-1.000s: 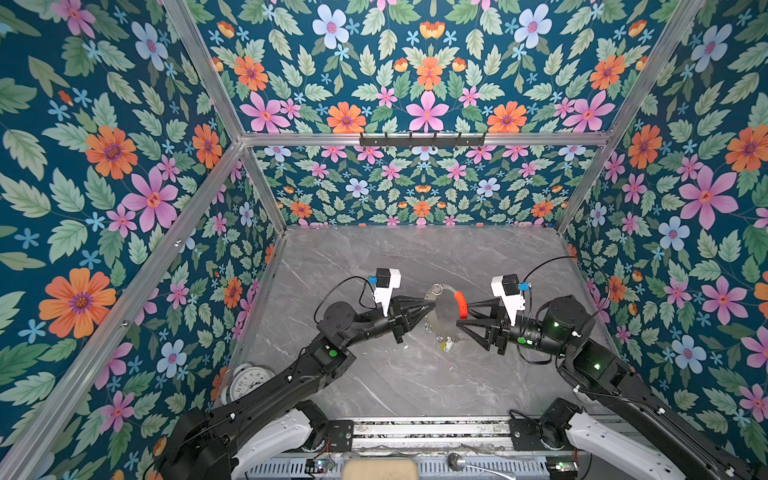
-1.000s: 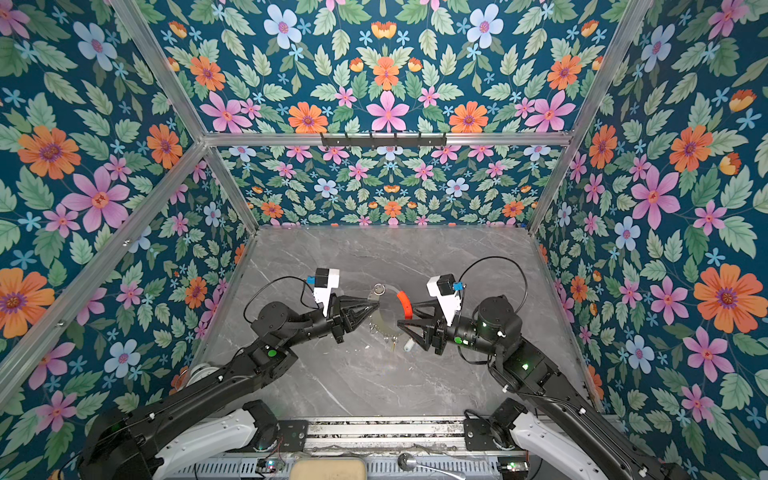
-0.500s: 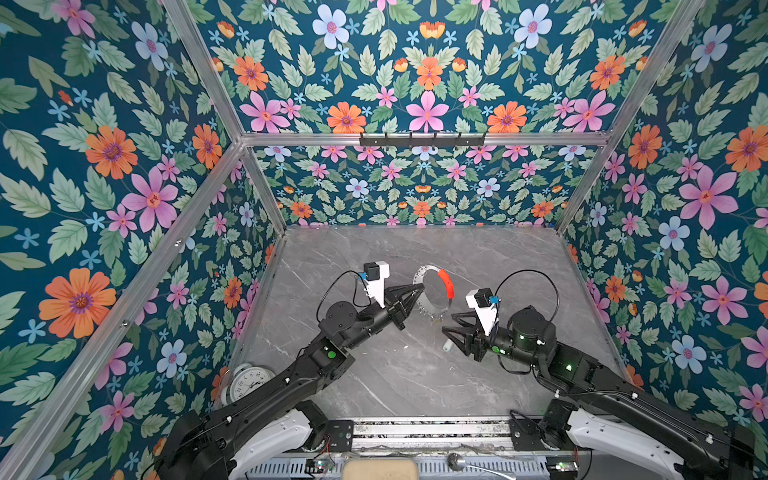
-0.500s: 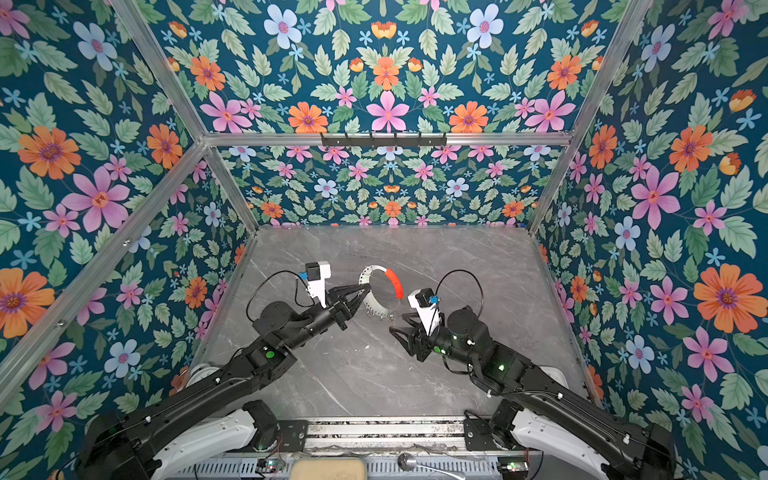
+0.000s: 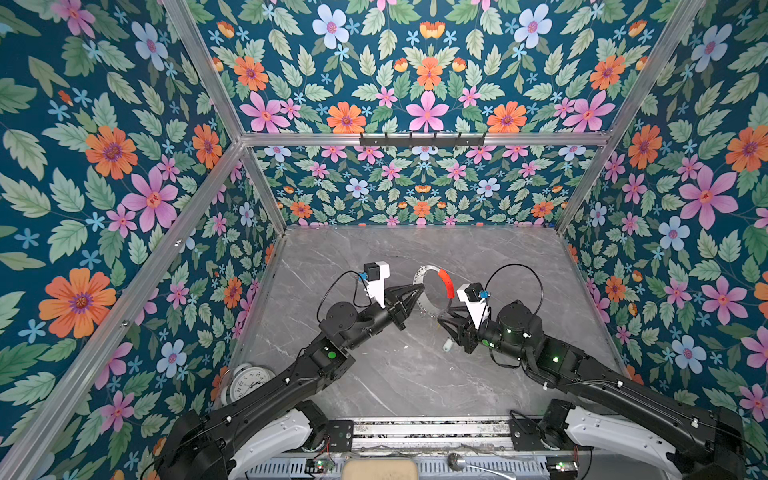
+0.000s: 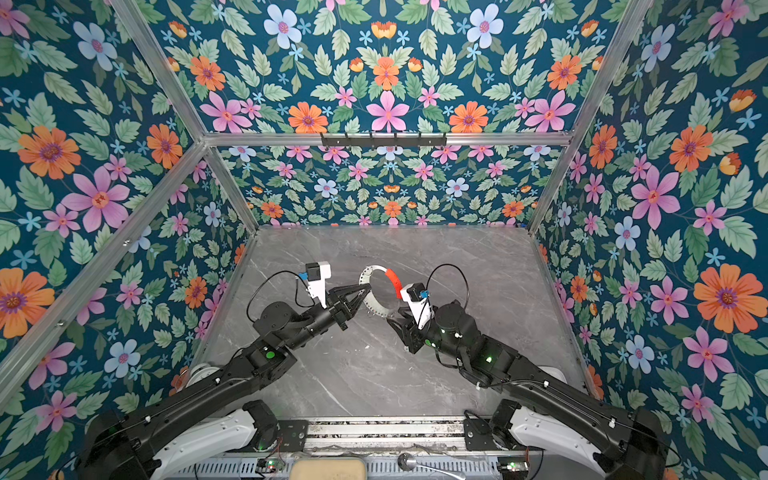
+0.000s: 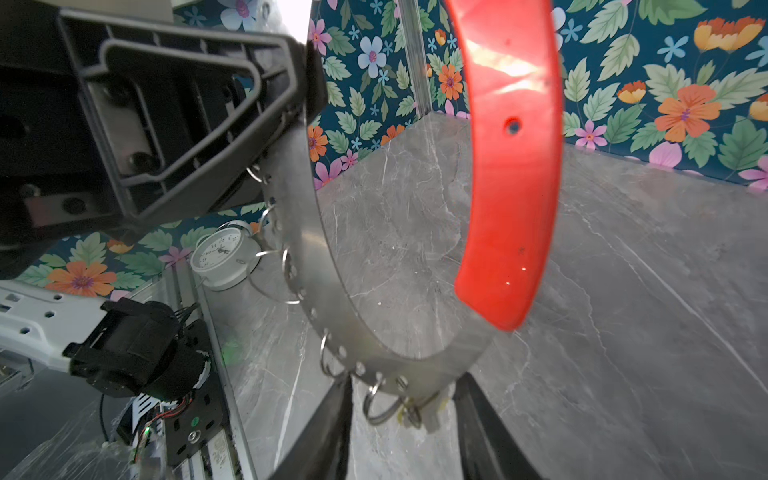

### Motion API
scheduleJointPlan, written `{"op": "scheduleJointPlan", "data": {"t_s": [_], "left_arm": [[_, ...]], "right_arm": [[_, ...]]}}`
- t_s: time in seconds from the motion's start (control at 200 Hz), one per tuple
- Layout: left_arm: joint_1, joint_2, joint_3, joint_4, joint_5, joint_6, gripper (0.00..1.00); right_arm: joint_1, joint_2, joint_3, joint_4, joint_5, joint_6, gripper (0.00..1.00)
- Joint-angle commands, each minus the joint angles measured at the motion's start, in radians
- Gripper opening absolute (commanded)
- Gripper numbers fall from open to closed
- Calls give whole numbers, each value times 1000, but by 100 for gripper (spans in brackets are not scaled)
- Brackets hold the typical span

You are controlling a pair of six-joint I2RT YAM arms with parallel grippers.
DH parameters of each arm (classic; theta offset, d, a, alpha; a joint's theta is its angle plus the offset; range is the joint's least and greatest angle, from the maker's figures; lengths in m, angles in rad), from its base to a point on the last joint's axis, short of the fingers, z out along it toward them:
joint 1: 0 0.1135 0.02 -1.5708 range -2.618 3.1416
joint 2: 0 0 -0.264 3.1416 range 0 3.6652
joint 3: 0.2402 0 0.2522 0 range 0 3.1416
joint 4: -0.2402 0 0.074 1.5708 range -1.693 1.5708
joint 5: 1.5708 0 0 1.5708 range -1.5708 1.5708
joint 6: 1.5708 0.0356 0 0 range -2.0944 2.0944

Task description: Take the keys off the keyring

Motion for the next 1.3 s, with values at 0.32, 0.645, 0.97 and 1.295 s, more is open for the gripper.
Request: {"op": "scheduleJointPlan", "data": {"t_s": [0.32, 0.645, 0.97, 1.295], "left_arm": [[-1, -14, 0, 9, -16, 14, 0], [0, -7, -2, 32, 8, -1, 0], [0, -11, -2, 28, -7, -11, 0], [-1, -10, 4, -29, -88, -91, 0]], "right_arm": [[0, -15, -1, 17, -14, -19, 16], [0, 7, 6, 32, -35, -27, 11], [0, -5, 3, 25, -23, -35, 0], [1, -21, -11, 34, -45, -56, 0]]}}
